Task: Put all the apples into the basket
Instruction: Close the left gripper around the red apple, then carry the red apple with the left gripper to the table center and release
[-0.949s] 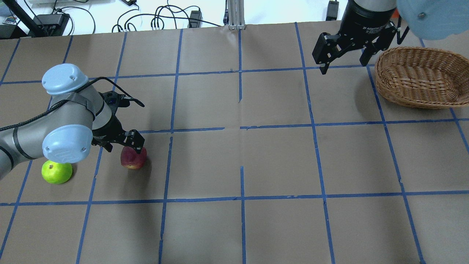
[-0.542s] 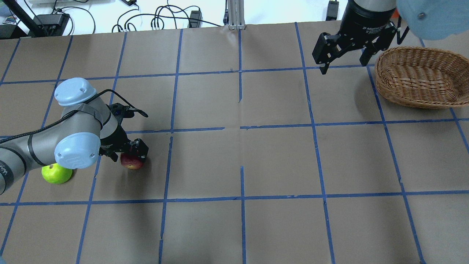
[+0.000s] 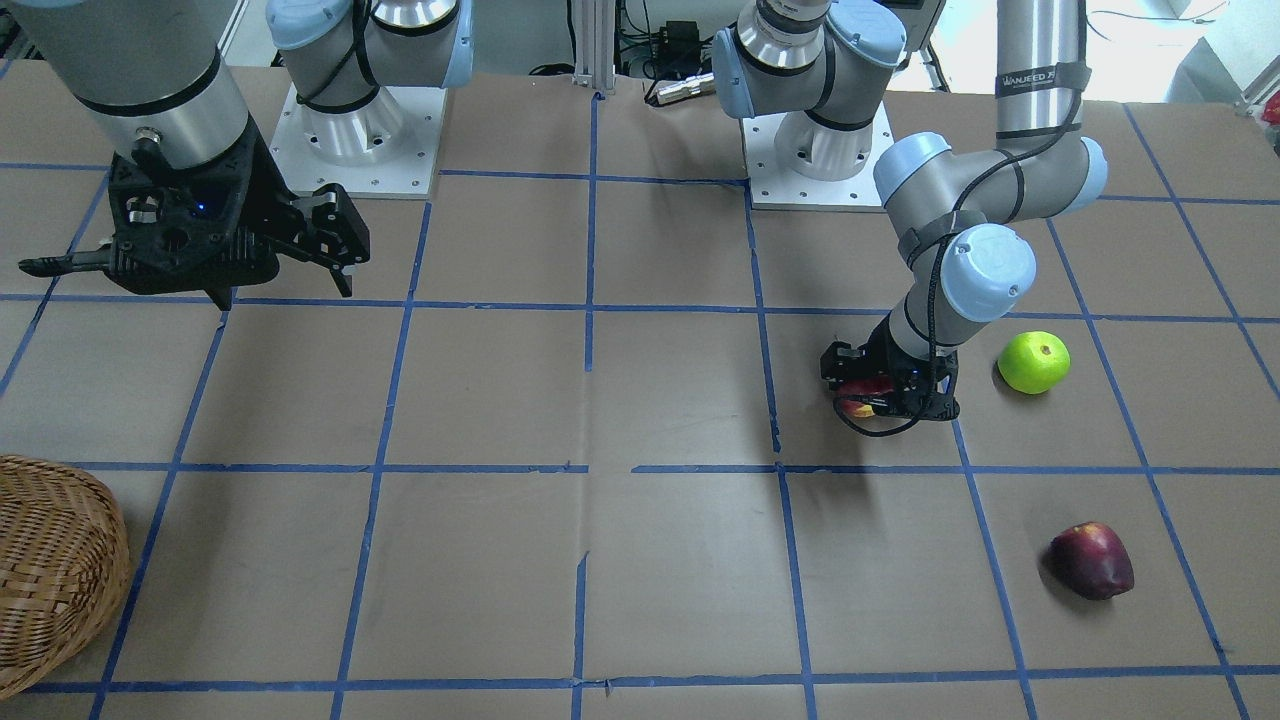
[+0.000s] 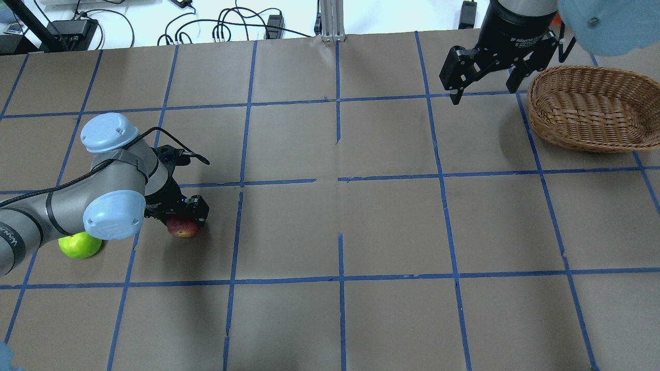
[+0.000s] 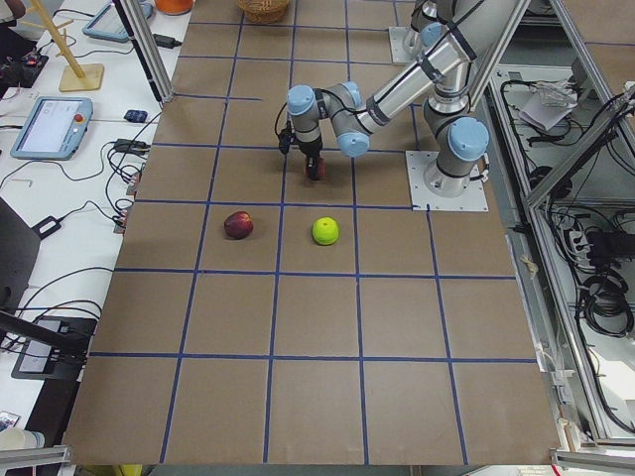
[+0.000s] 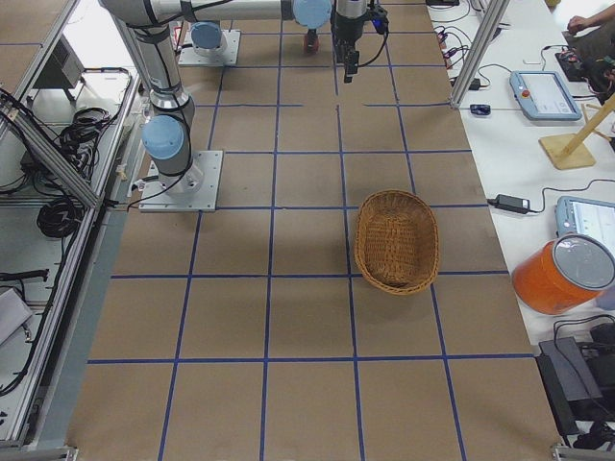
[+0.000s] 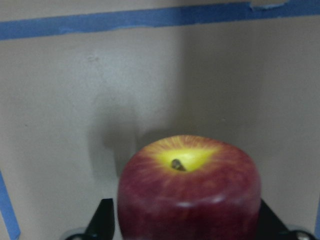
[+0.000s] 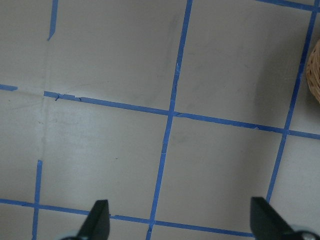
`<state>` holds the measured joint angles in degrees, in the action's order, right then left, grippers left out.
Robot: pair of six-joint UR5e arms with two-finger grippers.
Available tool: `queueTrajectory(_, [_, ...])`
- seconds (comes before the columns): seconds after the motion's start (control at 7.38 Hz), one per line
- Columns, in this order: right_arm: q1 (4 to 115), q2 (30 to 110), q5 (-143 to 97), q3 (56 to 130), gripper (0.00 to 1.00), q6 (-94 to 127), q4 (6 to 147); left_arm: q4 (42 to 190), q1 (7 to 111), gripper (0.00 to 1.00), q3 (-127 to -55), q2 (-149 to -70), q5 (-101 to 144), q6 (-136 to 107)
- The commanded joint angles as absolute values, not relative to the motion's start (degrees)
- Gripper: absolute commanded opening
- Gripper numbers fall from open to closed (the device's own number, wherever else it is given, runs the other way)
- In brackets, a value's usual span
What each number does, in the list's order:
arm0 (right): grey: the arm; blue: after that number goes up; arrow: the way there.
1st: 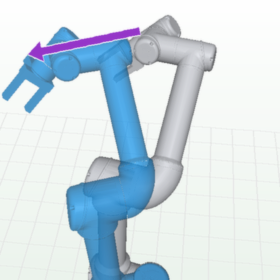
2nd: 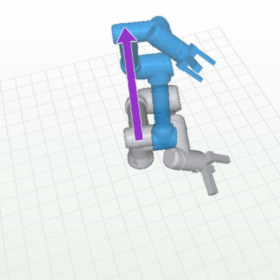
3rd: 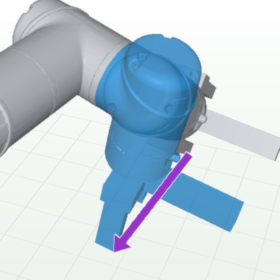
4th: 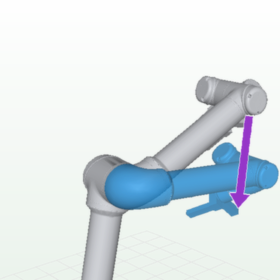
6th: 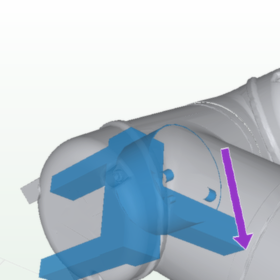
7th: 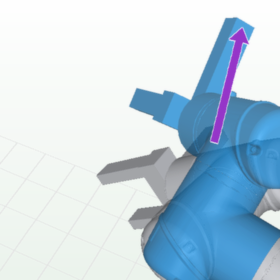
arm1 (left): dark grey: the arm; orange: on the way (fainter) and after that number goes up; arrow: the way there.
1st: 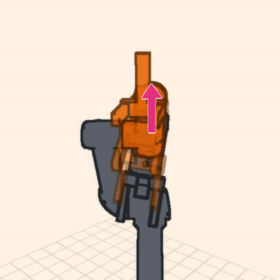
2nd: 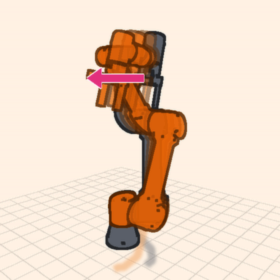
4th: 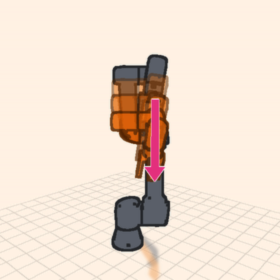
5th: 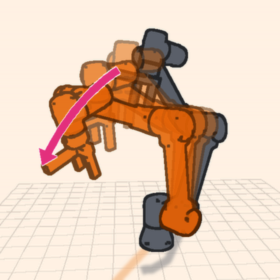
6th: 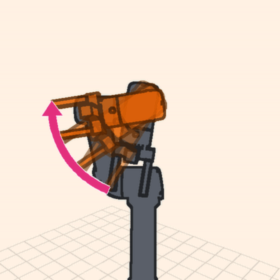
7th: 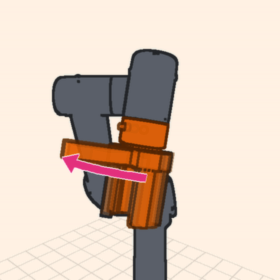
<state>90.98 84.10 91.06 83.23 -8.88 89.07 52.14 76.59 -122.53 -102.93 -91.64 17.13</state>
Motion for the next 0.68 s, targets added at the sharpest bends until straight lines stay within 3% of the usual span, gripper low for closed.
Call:
queueTrajectory(0.0, [91.0,84.0,91.1,83.2,1.00,-8.9,89.1,52.3,77.2,0.38,-120.1,-101.6,-90.3,15.7])
queueTrajectory(0.54, [91.0,84.1,91.0,84.0,1.00,-8.8,89.3,63.4,91.6,0.38,-102.1,-107.6,-83.3,-16.6])
